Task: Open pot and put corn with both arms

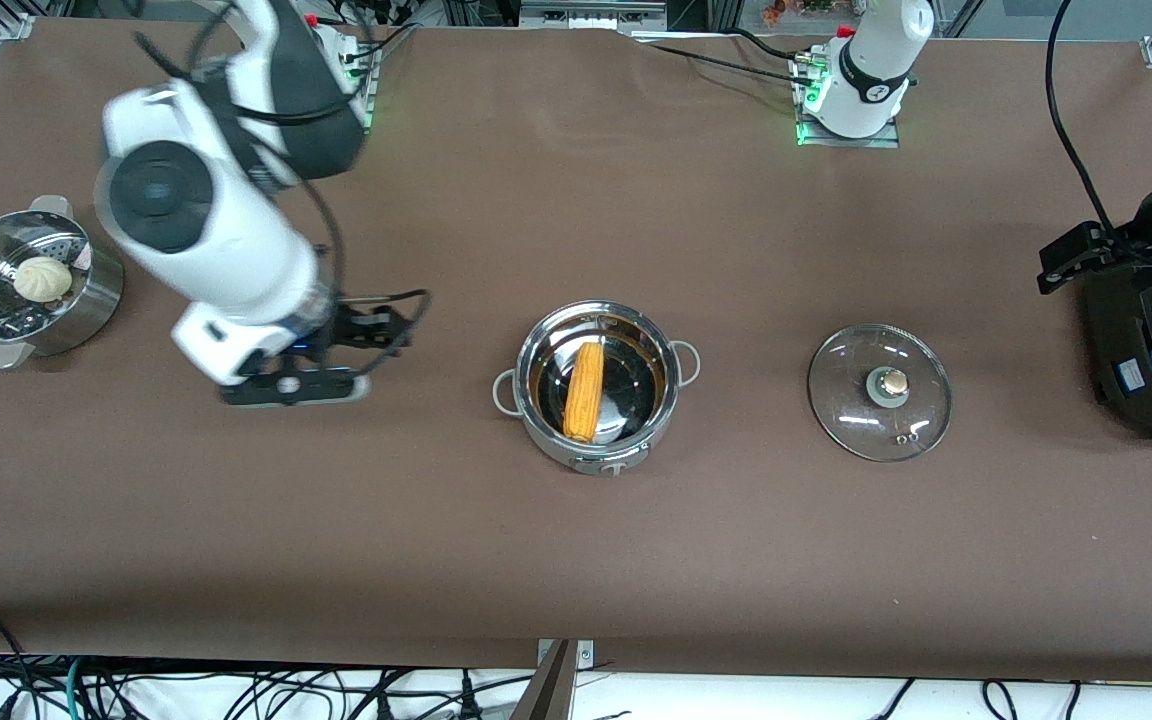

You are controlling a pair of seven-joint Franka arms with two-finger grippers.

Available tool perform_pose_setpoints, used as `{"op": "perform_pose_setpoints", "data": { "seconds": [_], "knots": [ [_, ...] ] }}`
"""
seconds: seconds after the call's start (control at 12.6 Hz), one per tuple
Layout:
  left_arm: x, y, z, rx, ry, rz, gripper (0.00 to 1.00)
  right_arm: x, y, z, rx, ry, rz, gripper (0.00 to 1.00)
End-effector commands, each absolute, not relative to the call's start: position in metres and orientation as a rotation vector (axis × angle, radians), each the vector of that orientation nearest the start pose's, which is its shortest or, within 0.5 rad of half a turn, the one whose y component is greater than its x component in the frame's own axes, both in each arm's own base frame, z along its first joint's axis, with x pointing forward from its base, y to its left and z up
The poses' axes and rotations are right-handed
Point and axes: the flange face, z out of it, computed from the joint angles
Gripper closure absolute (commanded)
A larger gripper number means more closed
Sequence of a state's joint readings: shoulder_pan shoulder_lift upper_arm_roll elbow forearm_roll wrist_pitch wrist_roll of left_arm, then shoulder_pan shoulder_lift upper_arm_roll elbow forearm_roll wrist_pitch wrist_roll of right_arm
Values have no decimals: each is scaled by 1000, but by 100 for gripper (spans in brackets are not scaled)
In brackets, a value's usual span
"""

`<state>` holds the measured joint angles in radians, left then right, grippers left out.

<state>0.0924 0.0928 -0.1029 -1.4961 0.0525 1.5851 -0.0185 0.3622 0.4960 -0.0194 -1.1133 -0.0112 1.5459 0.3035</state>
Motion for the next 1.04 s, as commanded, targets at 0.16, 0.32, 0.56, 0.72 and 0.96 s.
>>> {"op": "perform_pose_setpoints", "data": {
  "seconds": [0.16, 0.32, 0.56, 0.72, 0.96],
  "knots": [
    [581, 4, 614, -3118, -30, 20, 0, 661, 118, 553, -3257, -108, 101, 0],
    [581, 4, 614, -3118, -29, 23, 0, 651, 83, 574, -3259, -79, 118, 0],
    [582, 5, 613, -3118, -27, 25, 0, 624, 6, 583, -3093, 109, 112, 0],
    [582, 5, 613, -3118, -27, 23, 0, 607, -22, 584, -3089, 164, 100, 0],
    [582, 4, 613, -3118, -25, 23, 0, 571, -52, 608, -3076, 173, 54, 0]
  ]
}}
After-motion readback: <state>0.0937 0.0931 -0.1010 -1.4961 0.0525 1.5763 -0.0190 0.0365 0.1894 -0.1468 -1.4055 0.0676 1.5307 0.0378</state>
